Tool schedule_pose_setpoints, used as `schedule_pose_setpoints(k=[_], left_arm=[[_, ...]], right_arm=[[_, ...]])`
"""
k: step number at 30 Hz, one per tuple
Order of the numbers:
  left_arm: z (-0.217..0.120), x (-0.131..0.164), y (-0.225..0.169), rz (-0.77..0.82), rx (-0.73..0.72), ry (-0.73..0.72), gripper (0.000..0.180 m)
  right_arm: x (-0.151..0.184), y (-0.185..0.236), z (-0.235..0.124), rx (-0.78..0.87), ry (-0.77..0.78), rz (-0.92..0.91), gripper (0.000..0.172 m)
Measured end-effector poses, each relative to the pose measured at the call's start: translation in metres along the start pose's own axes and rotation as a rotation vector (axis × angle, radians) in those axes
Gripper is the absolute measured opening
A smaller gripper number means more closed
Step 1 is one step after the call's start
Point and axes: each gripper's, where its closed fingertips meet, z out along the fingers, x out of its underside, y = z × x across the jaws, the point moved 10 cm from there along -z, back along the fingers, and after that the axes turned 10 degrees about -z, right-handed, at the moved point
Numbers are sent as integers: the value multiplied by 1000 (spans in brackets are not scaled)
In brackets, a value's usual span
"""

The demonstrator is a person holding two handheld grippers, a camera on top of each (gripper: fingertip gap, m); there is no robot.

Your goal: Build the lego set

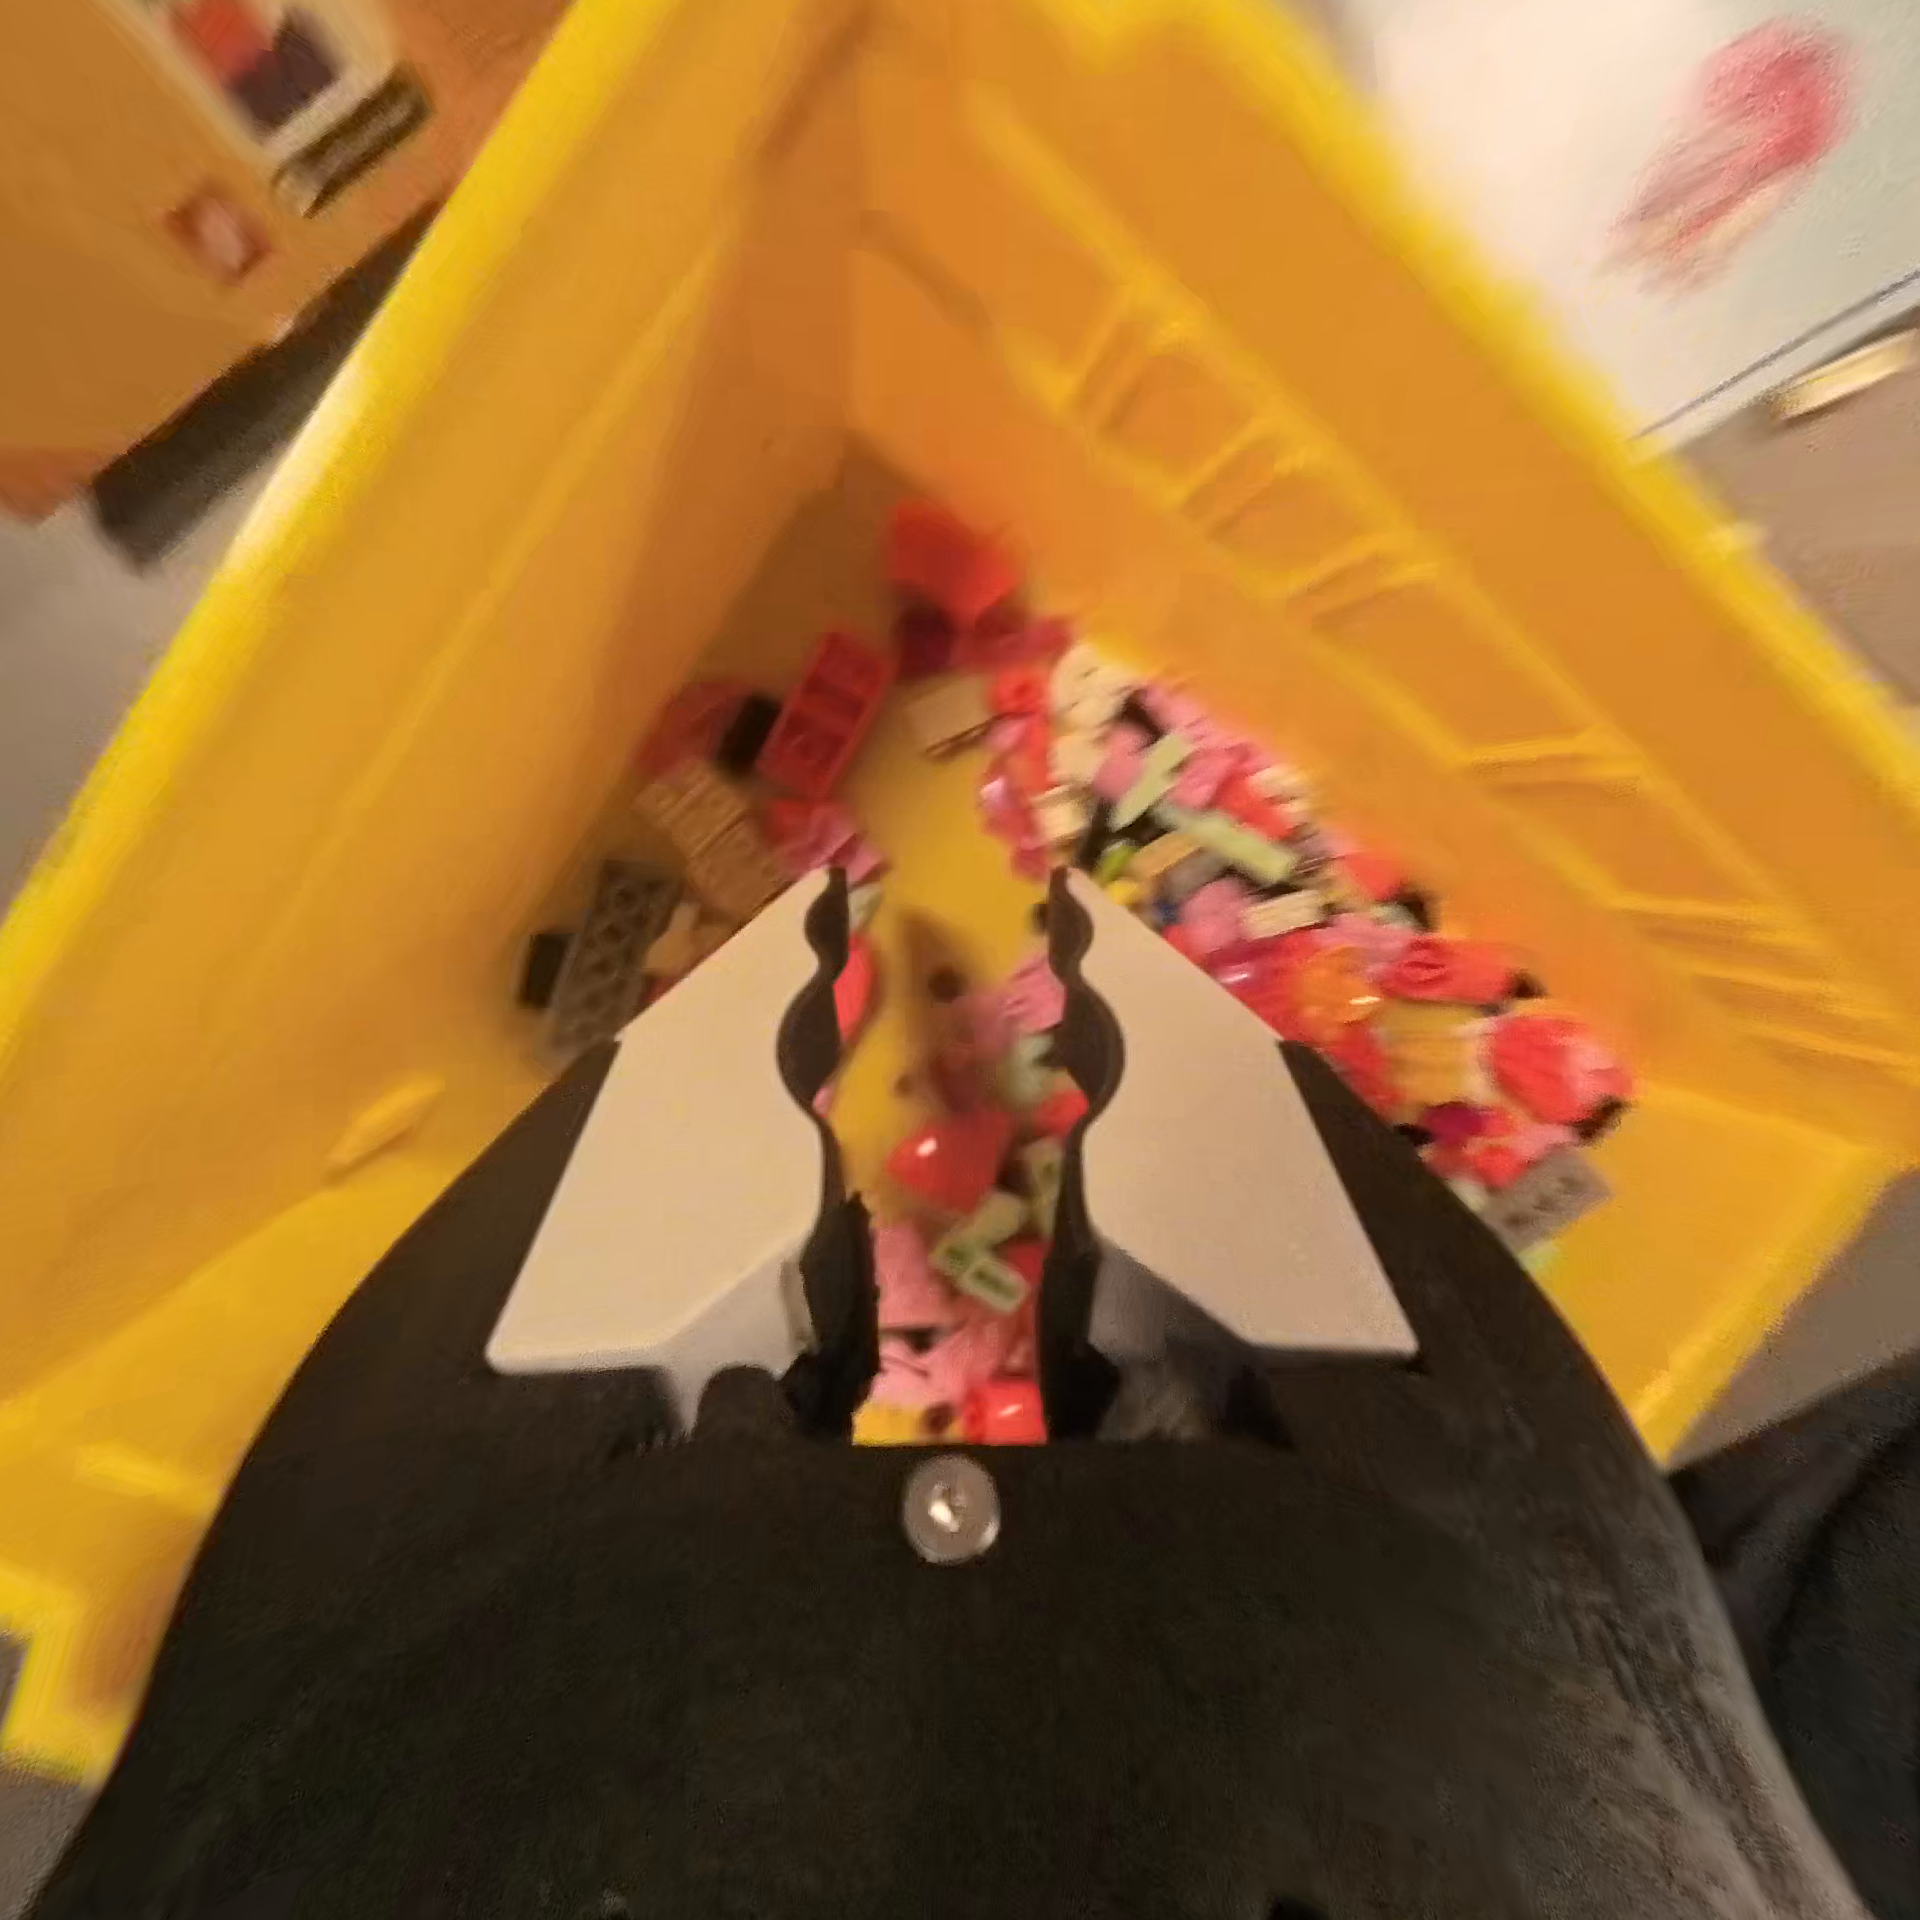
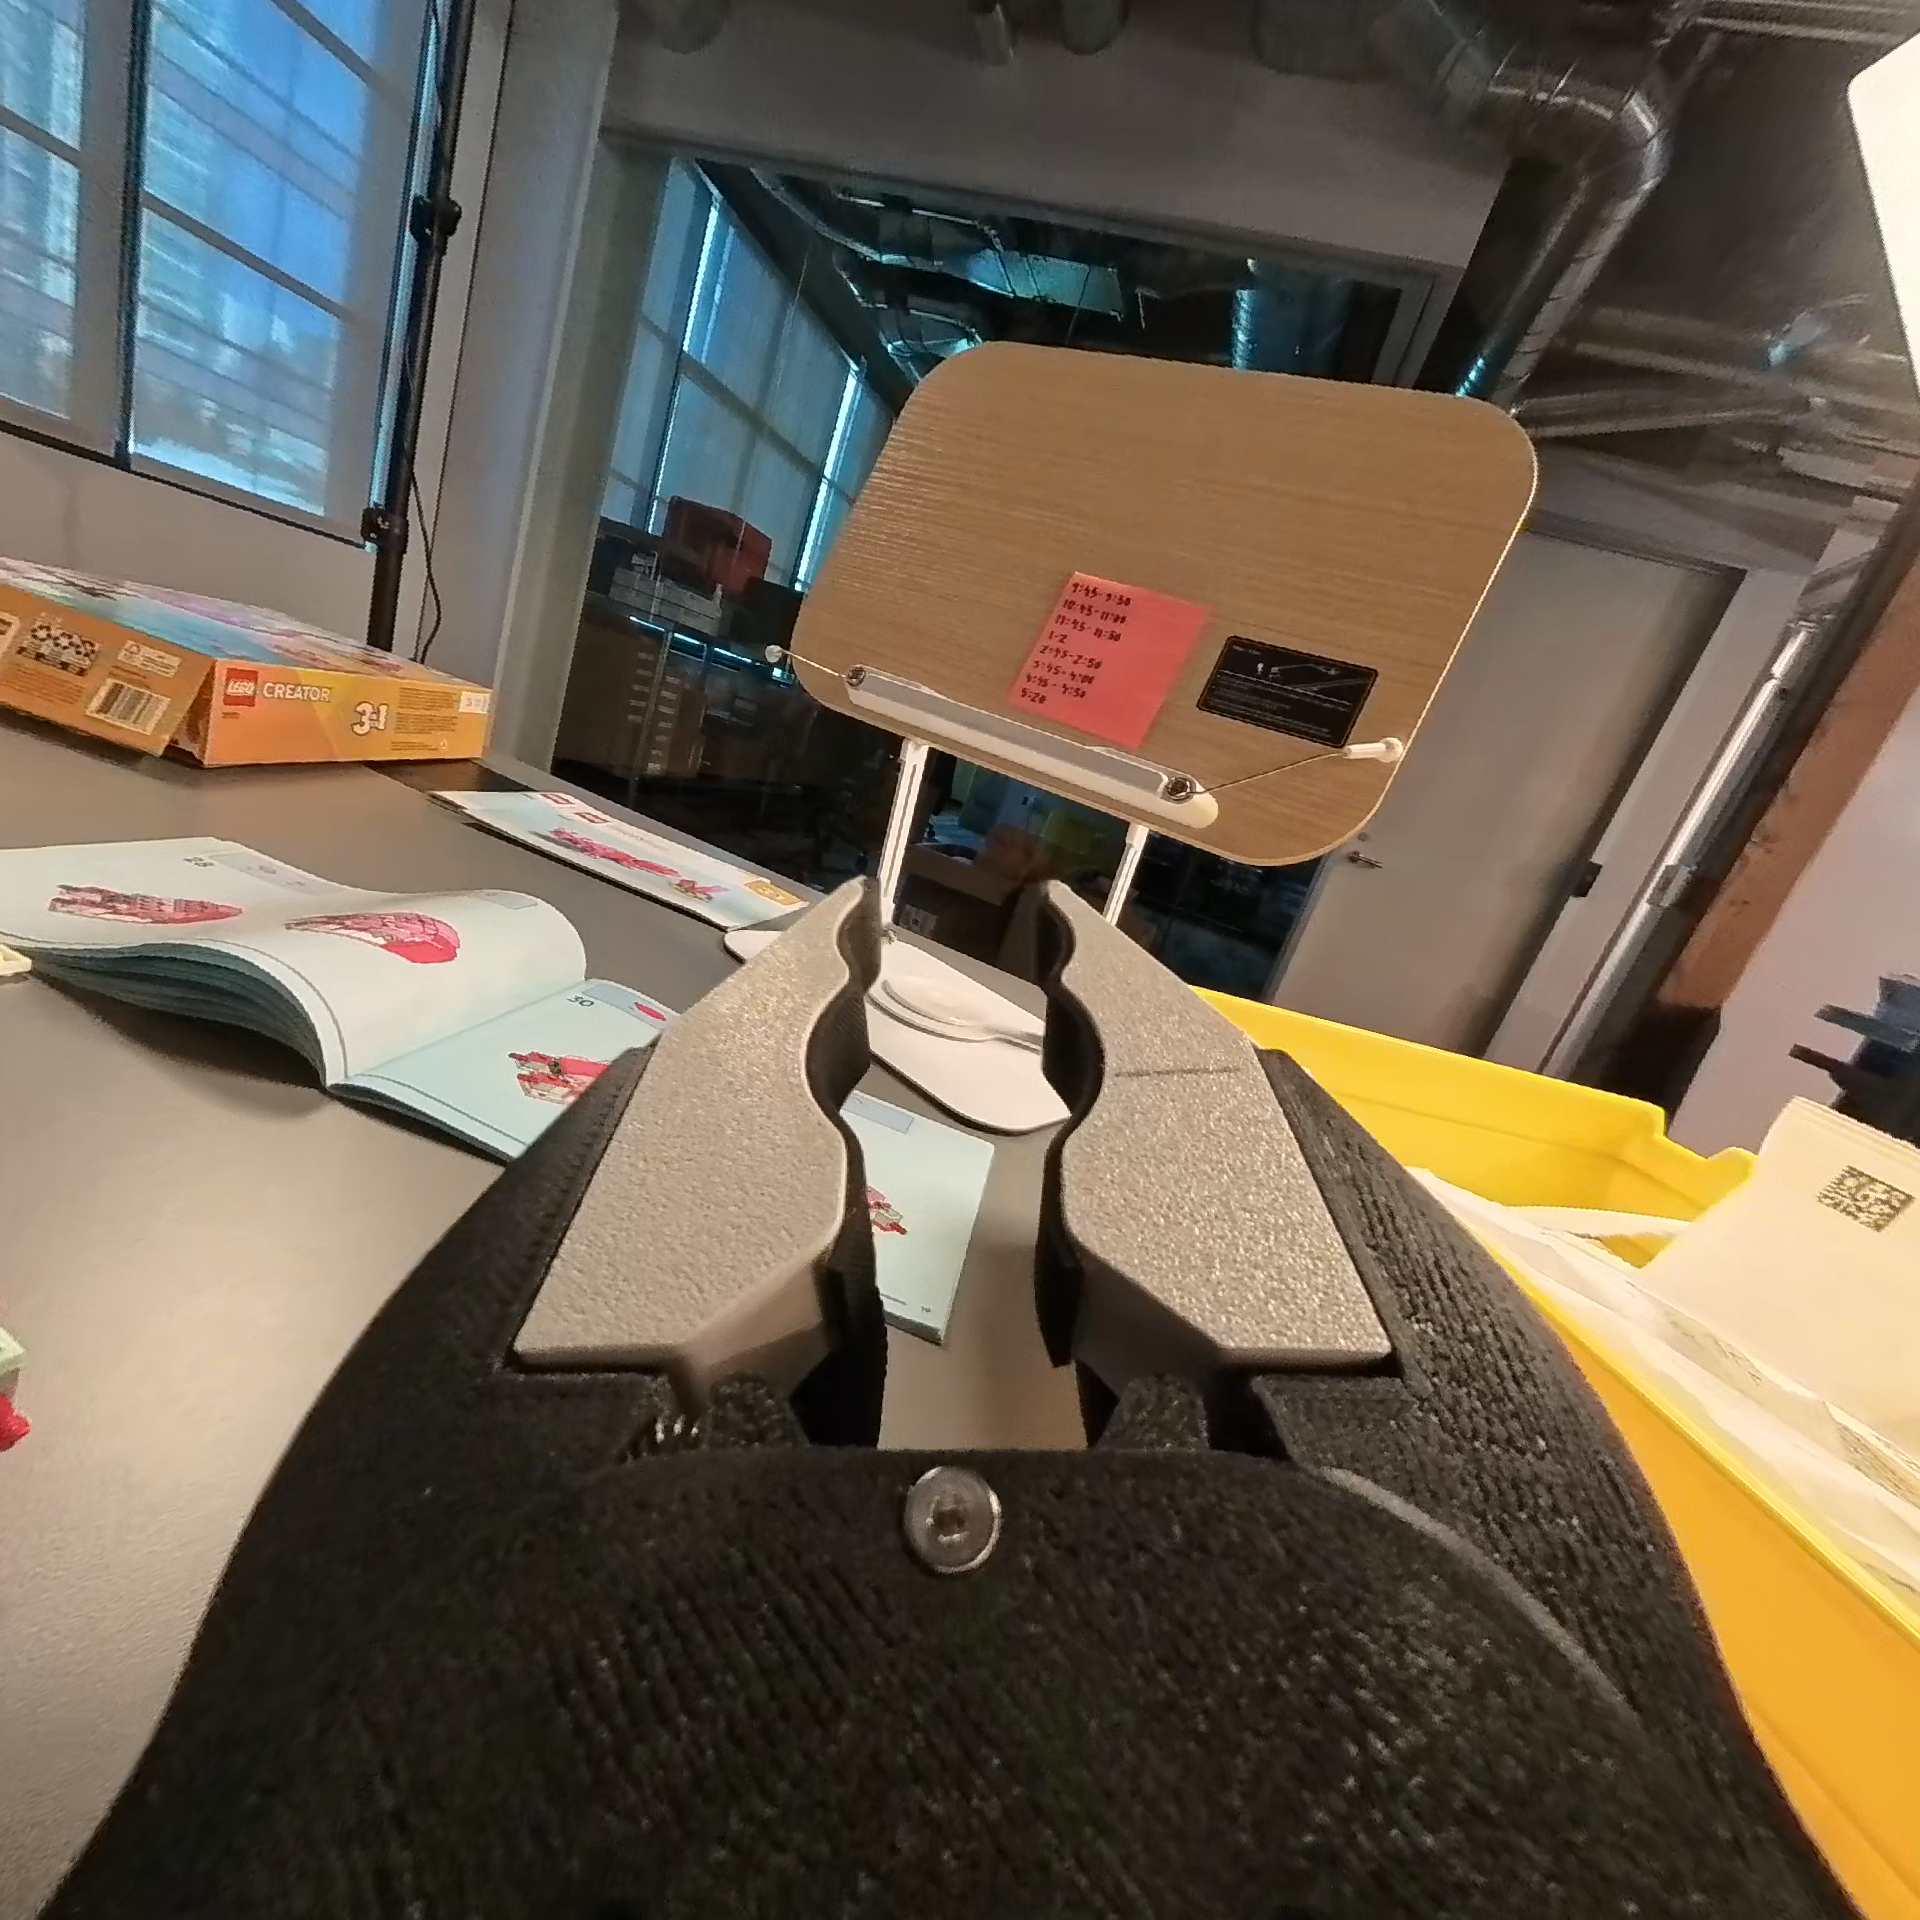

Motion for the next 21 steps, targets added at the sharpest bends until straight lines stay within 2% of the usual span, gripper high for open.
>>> schedule_pose_setpoints(k=[3, 8, 14, 16, 21], left_arm=[[4, -5, -15, 31, 115, -35, 38], [27, -4, -21, 135, 14, 54, 30], [33, -1, -17, 127, 37, 82, 17], [32, 0, -14, 114, -4, 82, 8], [24, 5, 0, 99, -230, 96, 7]], right_arm=[[0, 0, 0, 5, 8, -6, 27], [1, 0, 1, 13, 22, -16, 26], [2, 1, 2, 6, 27, -17, 26], [2, 2, 2, 1, 28, -20, 26], [1, 4, 3, -12, 31, -34, 25]])
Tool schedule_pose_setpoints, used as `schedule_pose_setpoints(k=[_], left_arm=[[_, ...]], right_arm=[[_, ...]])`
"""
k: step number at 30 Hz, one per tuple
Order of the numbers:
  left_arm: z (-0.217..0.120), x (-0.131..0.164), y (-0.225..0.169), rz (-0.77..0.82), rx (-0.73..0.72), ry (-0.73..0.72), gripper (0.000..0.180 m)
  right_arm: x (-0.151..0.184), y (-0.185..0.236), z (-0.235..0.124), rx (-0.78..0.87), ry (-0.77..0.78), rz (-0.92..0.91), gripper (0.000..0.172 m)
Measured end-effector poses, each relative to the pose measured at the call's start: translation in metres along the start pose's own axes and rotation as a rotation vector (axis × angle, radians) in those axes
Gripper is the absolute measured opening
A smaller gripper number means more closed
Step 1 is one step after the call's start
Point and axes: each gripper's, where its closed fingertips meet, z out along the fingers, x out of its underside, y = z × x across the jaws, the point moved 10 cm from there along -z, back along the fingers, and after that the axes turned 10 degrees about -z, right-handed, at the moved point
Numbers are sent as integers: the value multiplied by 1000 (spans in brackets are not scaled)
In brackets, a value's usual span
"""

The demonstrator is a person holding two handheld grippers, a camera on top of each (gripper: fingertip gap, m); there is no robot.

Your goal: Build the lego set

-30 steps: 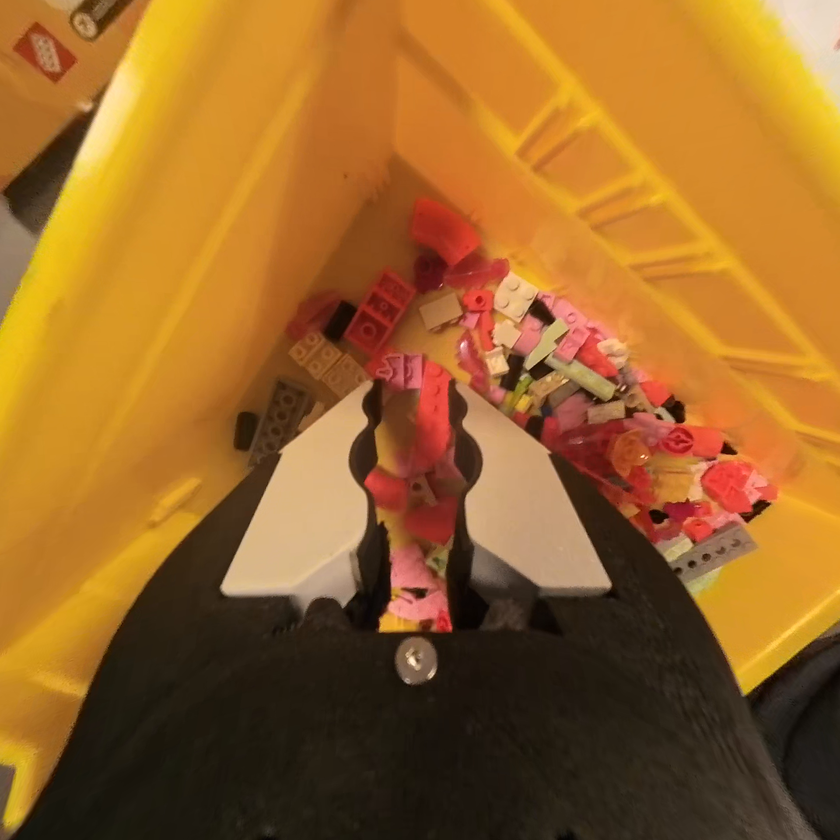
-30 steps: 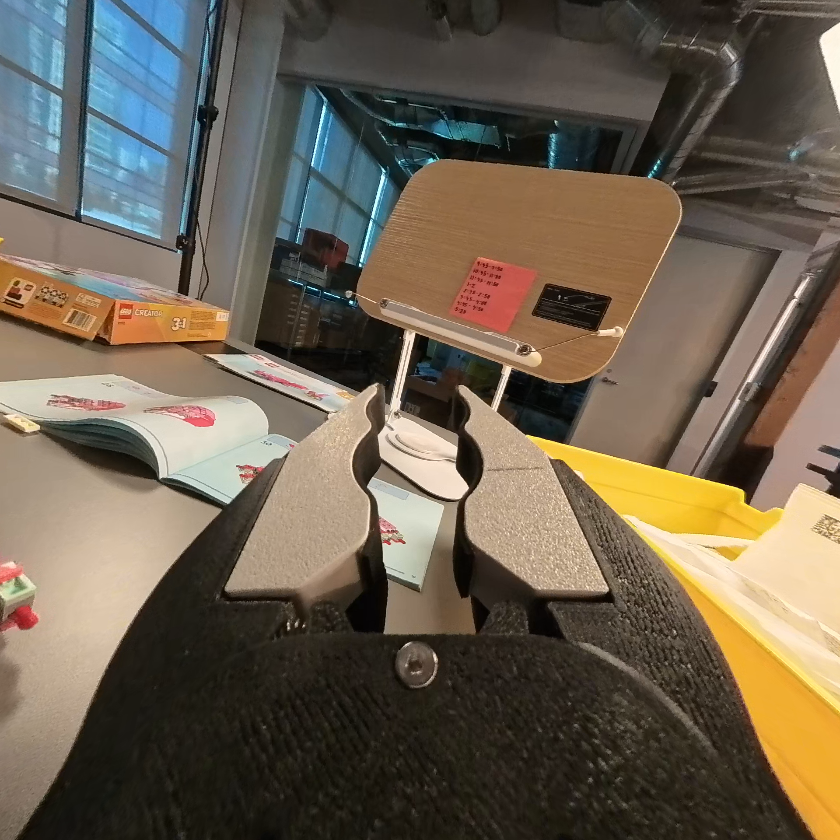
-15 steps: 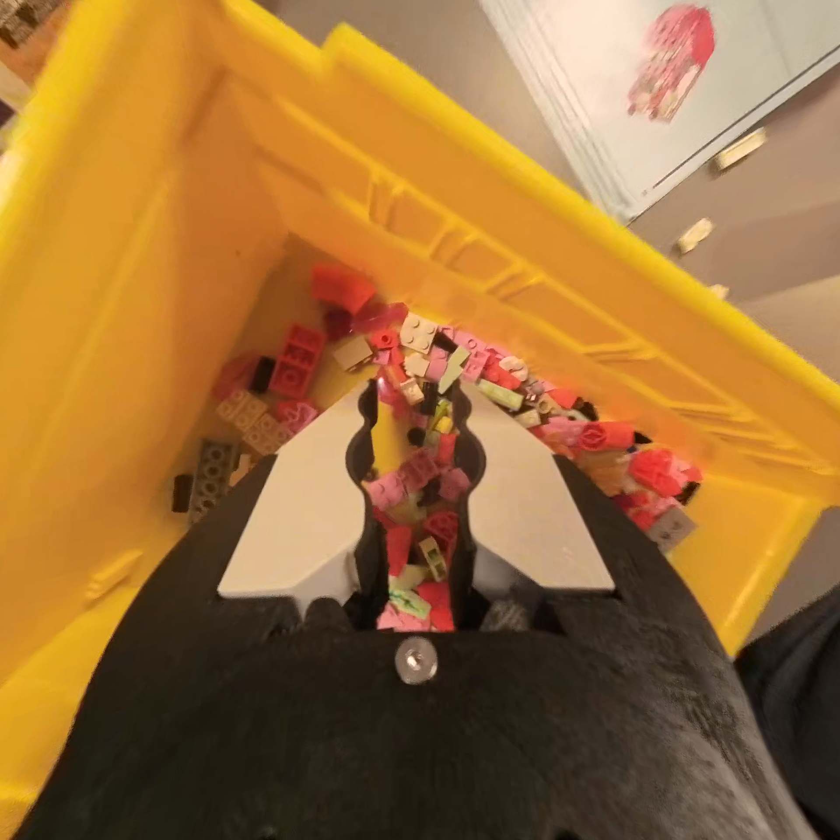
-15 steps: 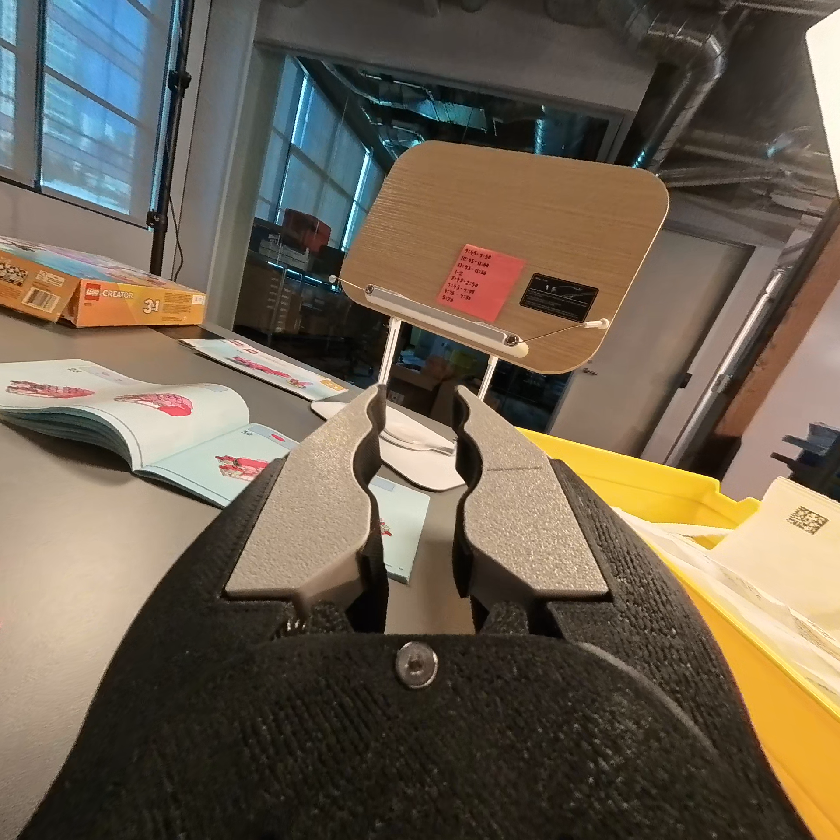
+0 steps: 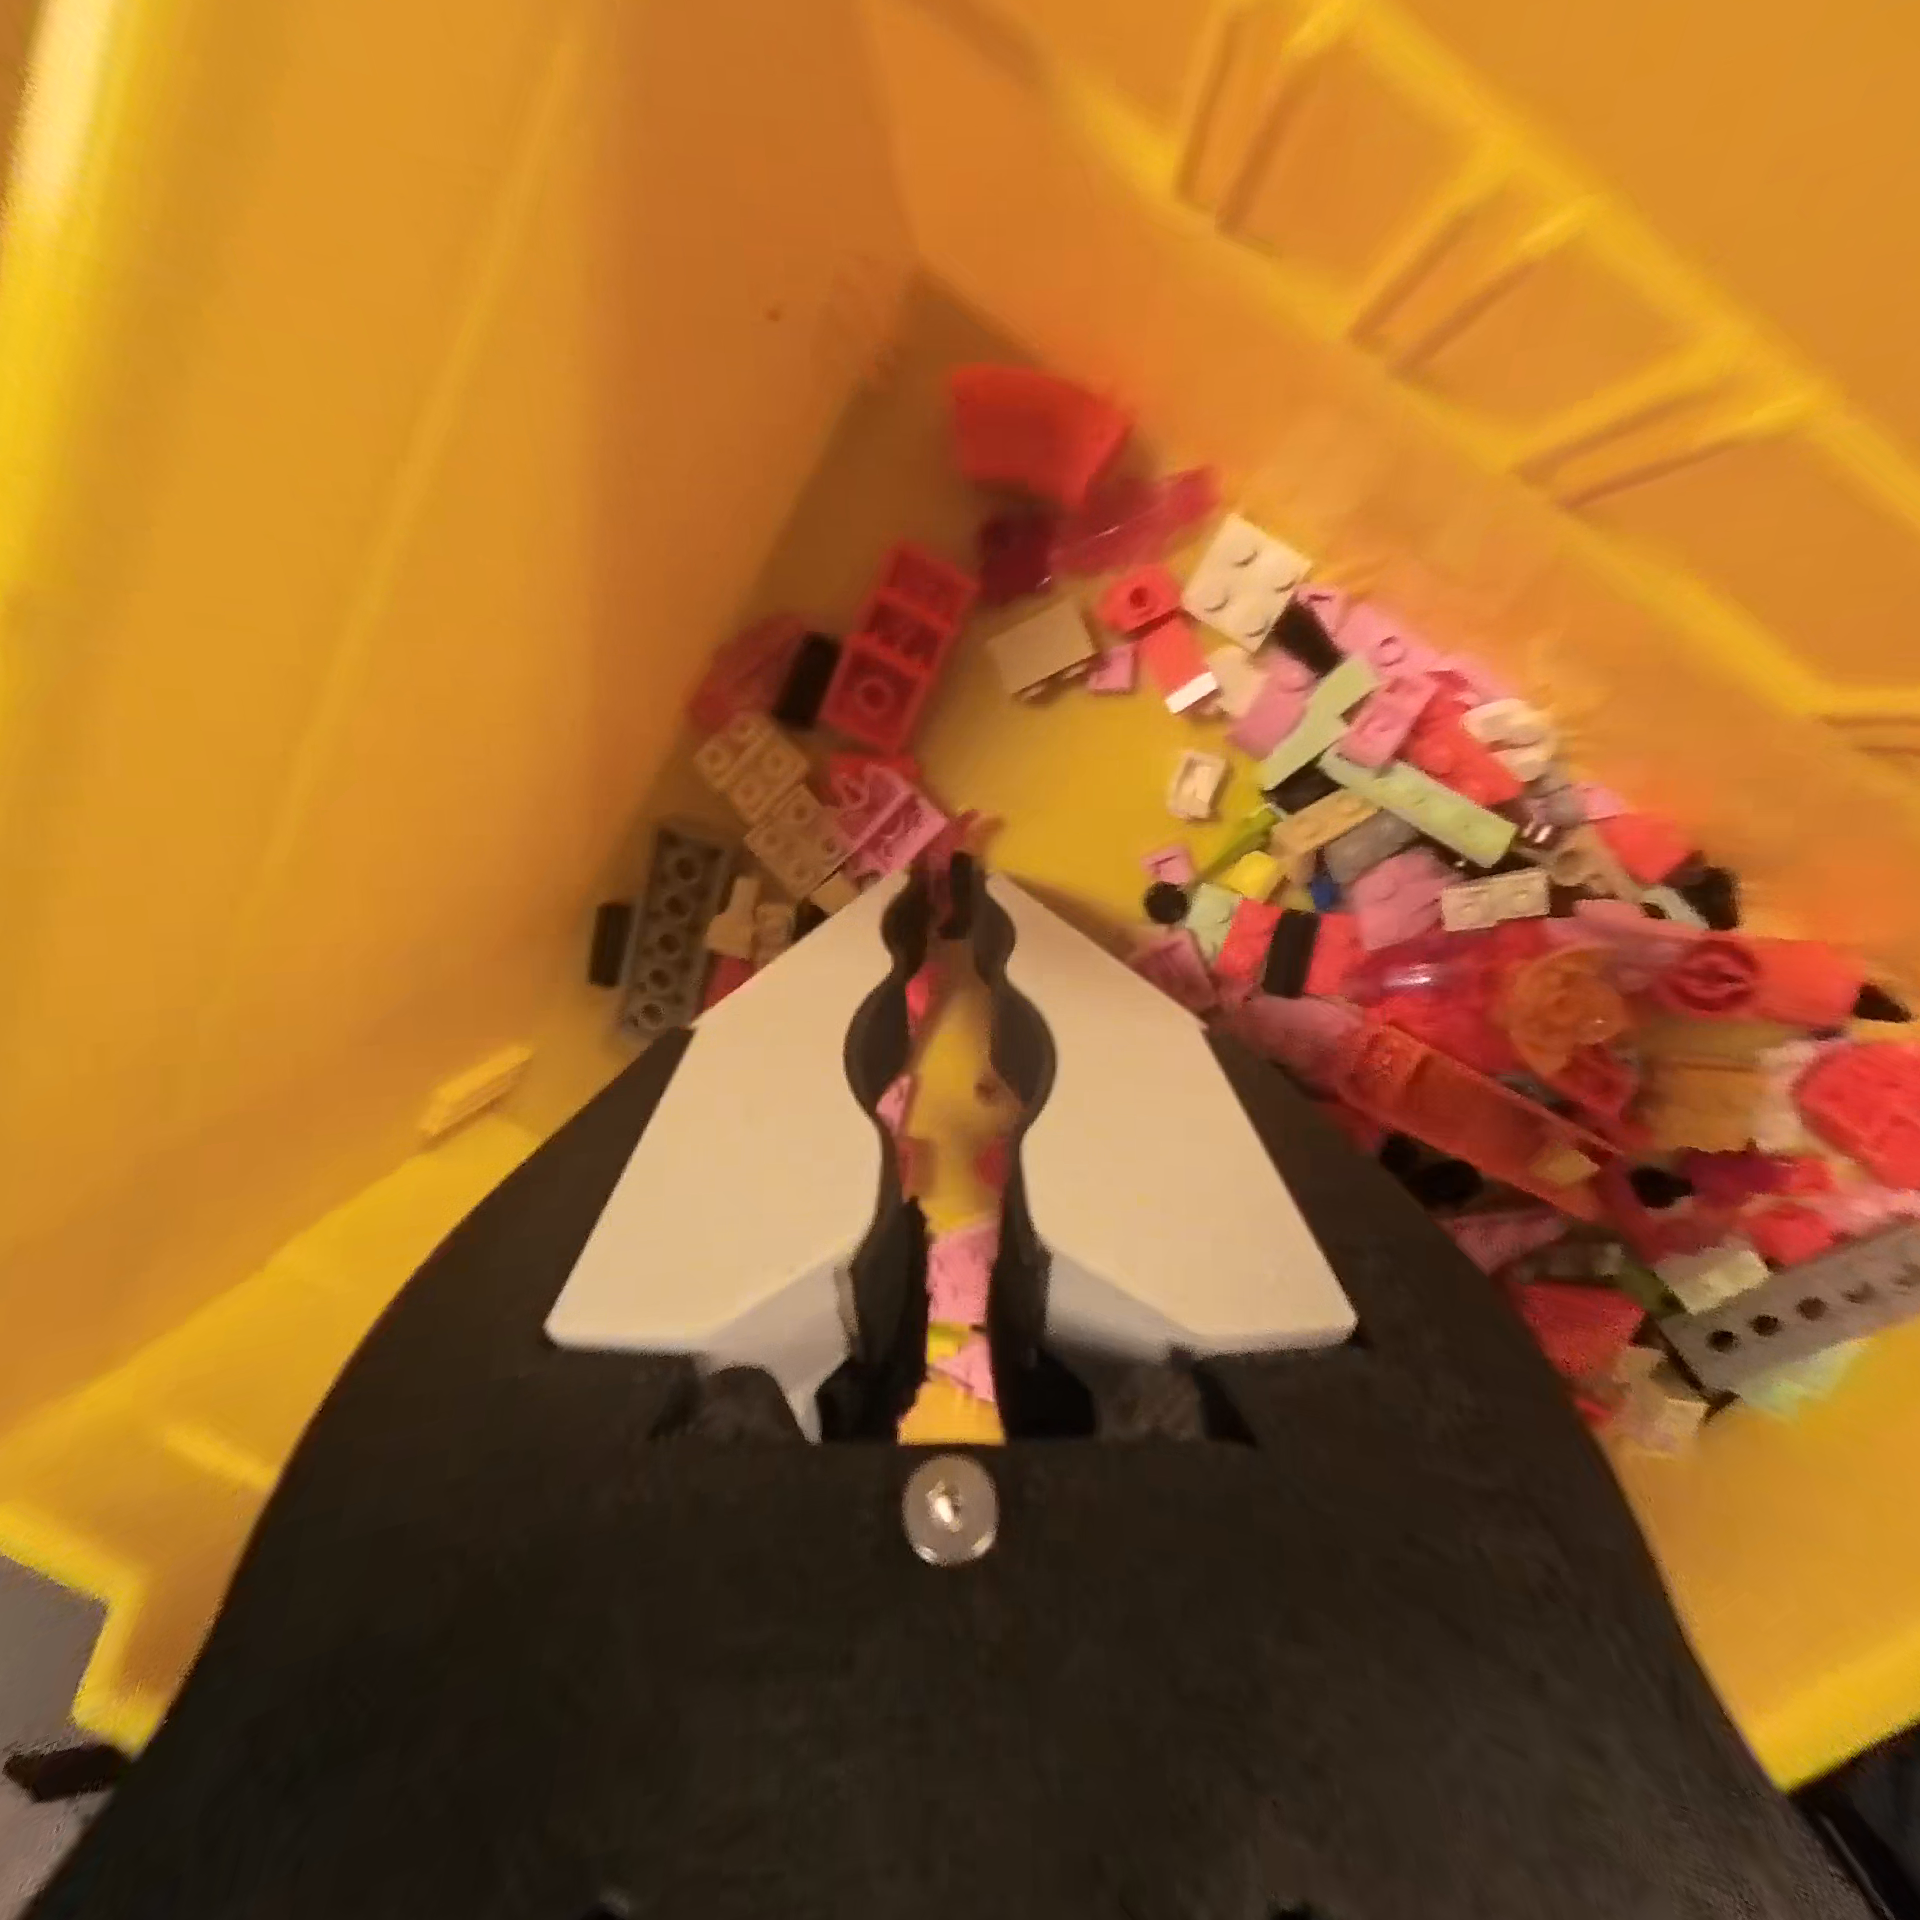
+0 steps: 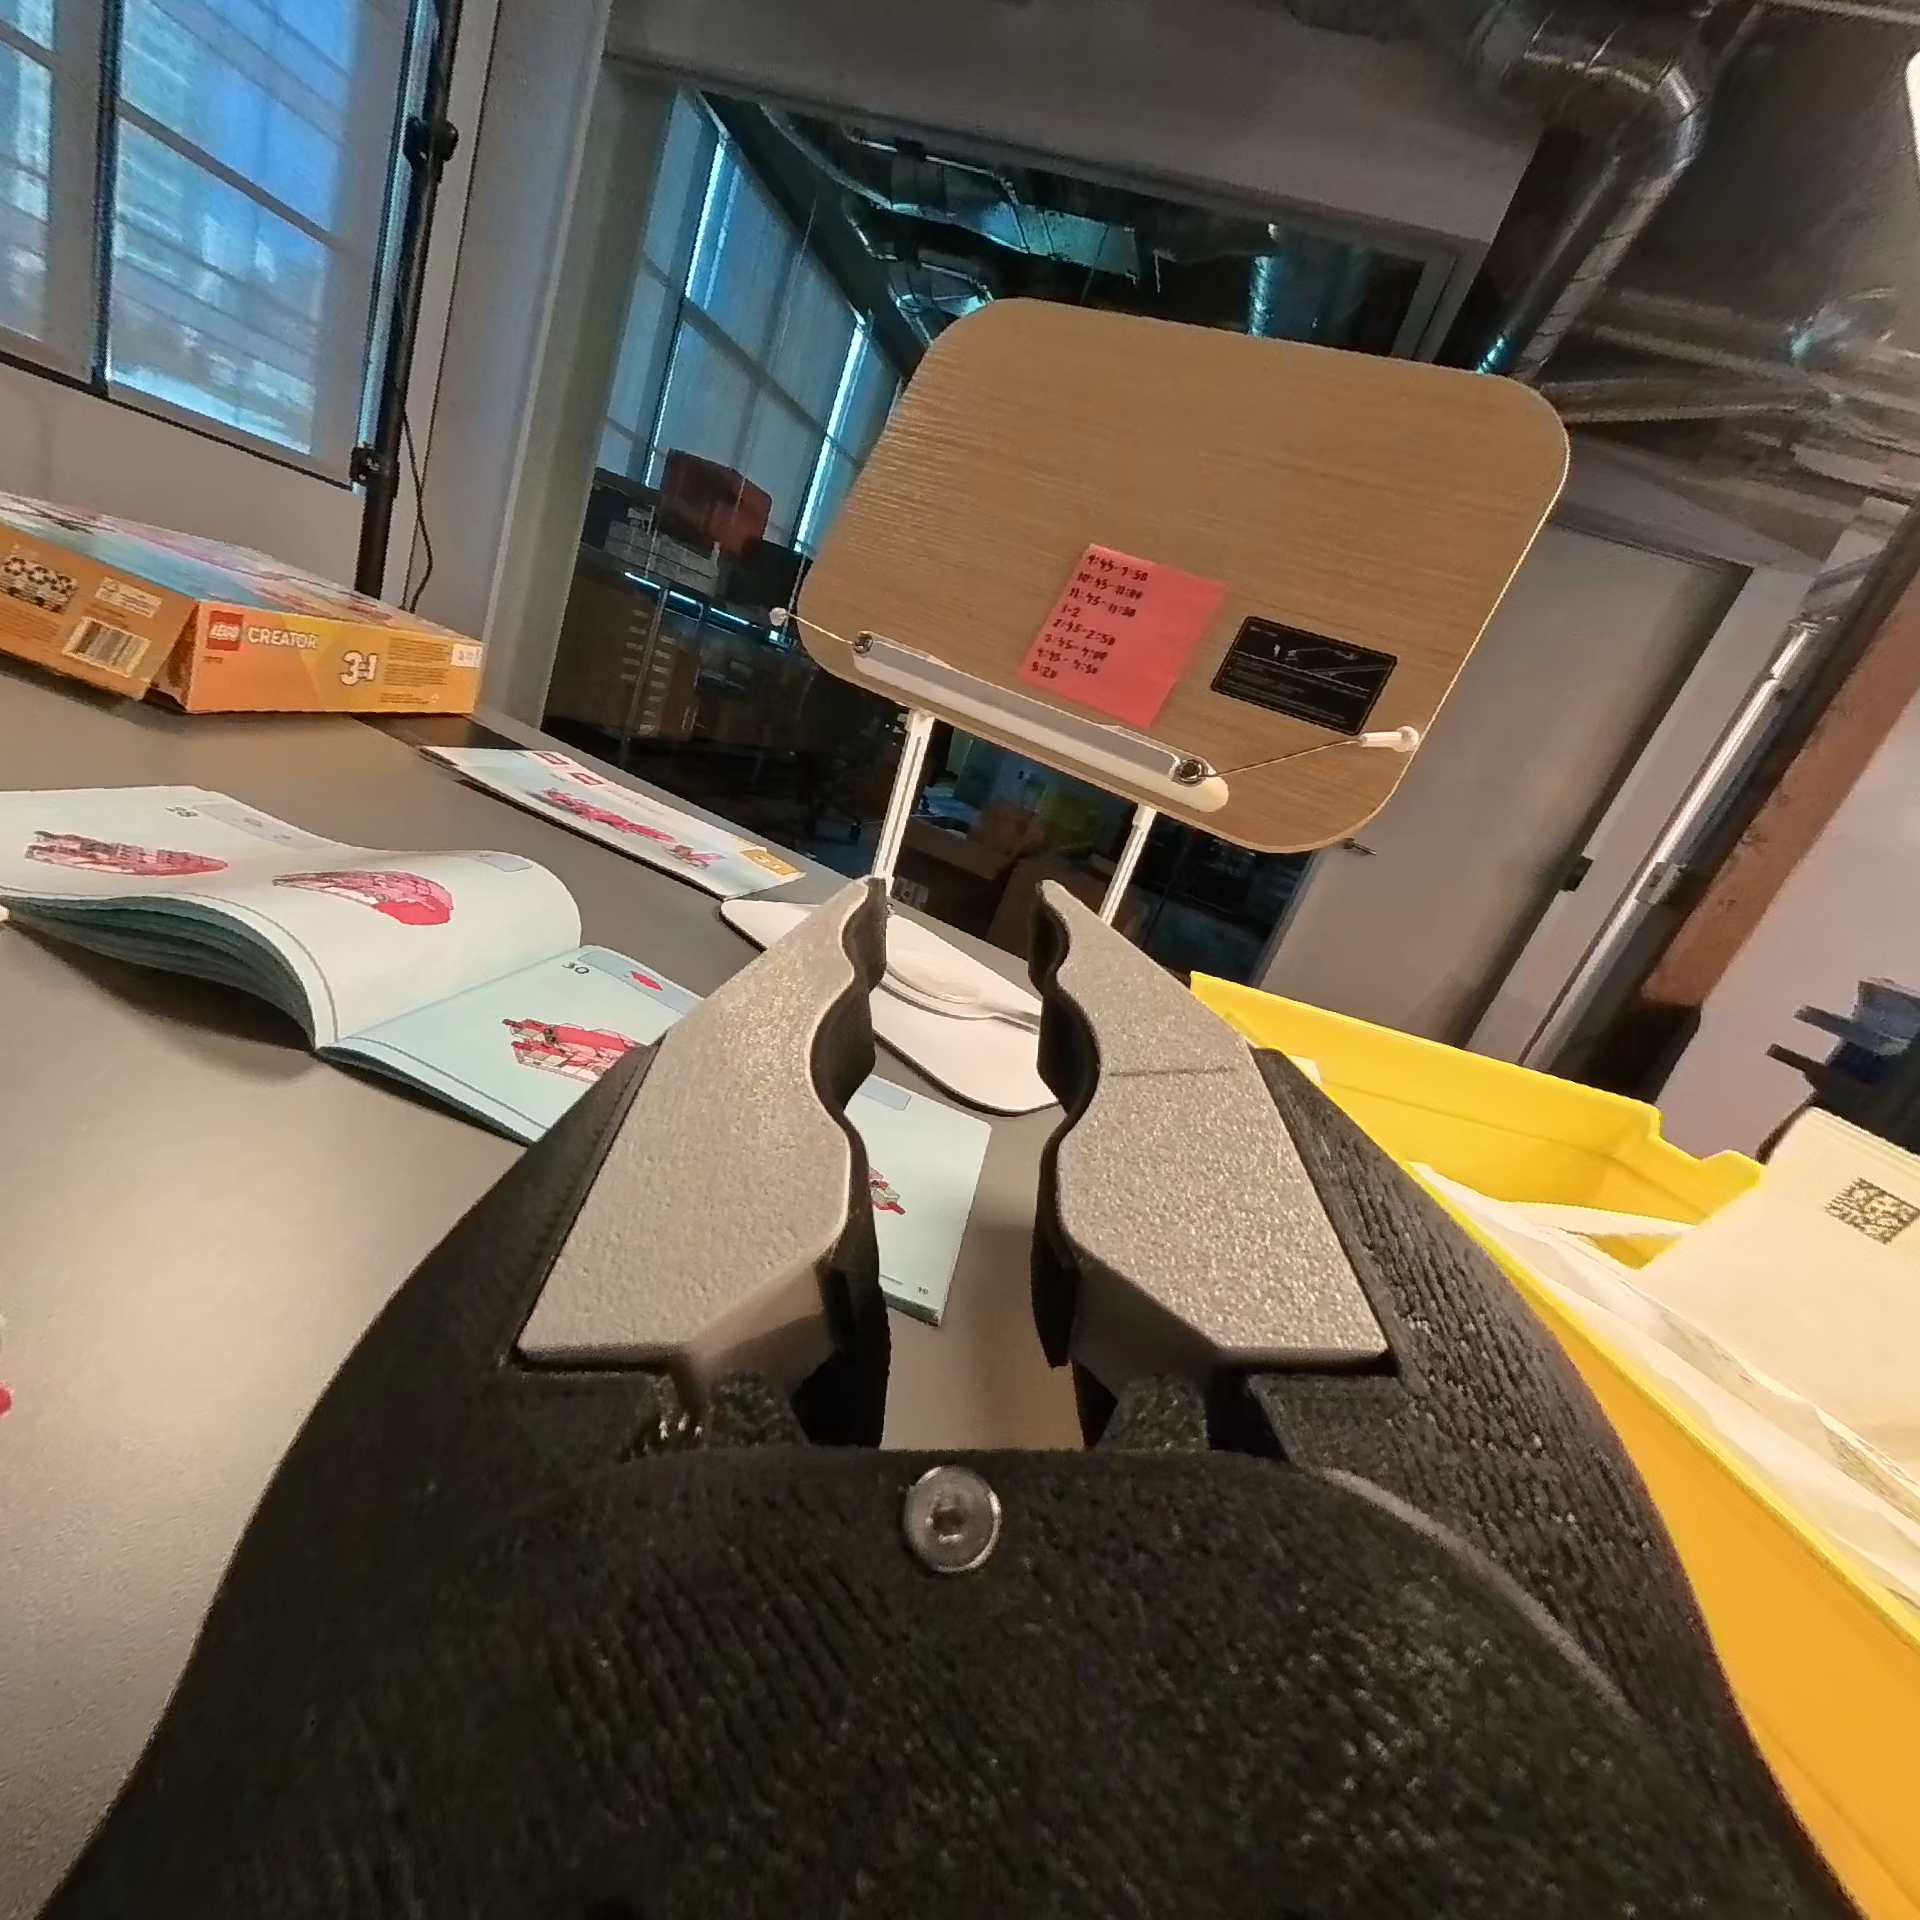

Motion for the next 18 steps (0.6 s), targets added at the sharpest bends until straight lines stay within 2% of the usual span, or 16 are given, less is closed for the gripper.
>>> schedule_pose_setpoints(k=[2, 6, 9, 11, 12, 15, 17, 18], left_arm=[[-3, -1, -5, 50, 56, -41, 14], [-12, -1, -34, 257, 315, -119, 30], [-9, 6, -54, 391, 460, -72, 52], [-6, 10, -61, 442, 453, -32, 62], [-5, 10, -63, 486, 432, -35, 59], [-5, 13, -65, 624, 292, -67, 32], [-3, 9, -60, 599, 167, -79, 11], [-2, 7, -55, 568, 127, -77, 9]], right_arm=[[0, 0, 0, 2, 1, 2, 25], [0, -2, -1, 8, 1, 20, 25], [1, -2, -1, 11, 2, 30, 25], [1, -2, -1, 8, 3, 32, 25], [1, -2, -1, 7, 3, 30, 25], [1, -1, -1, 4, 6, 24, 25], [1, -1, 0, 2, 9, 23, 25], [1, -1, 0, 1, 9, 23, 25]])
